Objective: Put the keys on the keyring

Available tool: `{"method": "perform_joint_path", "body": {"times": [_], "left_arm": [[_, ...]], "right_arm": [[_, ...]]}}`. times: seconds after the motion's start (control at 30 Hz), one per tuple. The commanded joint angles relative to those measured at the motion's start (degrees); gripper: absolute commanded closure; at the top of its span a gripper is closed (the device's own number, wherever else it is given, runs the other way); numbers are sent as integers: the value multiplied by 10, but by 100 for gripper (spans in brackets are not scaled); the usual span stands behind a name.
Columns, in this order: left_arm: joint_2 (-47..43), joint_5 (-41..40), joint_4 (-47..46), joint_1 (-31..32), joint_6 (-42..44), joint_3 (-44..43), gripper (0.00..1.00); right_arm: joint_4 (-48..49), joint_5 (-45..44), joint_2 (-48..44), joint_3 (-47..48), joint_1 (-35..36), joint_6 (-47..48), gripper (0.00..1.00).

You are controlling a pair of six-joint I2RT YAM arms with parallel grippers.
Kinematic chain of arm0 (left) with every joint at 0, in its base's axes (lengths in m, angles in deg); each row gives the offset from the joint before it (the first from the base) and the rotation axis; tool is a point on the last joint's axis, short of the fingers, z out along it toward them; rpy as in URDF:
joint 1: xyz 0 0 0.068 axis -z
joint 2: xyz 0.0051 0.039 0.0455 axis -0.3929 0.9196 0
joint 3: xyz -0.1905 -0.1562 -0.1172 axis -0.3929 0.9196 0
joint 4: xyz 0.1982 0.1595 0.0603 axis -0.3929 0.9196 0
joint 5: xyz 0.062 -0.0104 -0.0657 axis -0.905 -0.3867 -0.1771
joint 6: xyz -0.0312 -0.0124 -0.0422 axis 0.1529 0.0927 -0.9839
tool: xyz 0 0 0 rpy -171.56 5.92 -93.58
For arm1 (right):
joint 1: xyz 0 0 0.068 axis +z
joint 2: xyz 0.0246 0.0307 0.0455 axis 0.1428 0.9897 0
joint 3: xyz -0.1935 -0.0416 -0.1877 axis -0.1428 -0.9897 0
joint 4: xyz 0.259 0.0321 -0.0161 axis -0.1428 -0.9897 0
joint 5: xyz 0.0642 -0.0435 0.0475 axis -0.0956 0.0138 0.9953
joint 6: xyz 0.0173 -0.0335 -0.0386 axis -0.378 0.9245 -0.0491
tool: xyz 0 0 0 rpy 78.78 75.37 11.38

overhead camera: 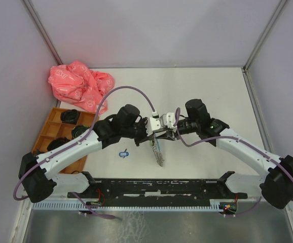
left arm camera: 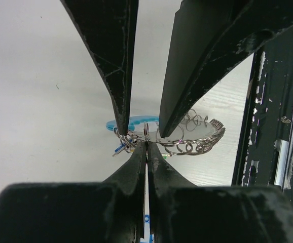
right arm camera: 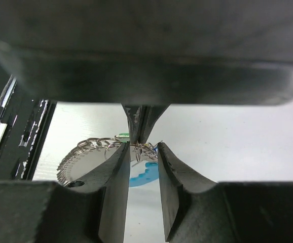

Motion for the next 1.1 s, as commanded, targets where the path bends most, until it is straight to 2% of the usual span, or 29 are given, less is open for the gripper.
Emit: {"method": "perform_joint_path", "body": {"times": [0.0,0.2,0.33,0.5,0.63,1.07], "left_arm": [[-22,8,-57,5,15,-10,97],[-23,5,-62,5,13,-3,97],[-24,3,-66,5,13,3,97],[-23,7,-63,5,13,-1,97],[-21,8,-62,5,13,0,97],[-14,16,-58,5,13,-7,97]], "right_arm": [[40,8,14,-25,-3,3,65],[87,24,13,-51,-17,-10,67],[187,26,-16,-102,-47,-68,63],[228,67,-2,-121,-53,-80,62],[306,77,-2,-140,-54,-110,62],[293,131,10,-116,-54,-107,65]]}}
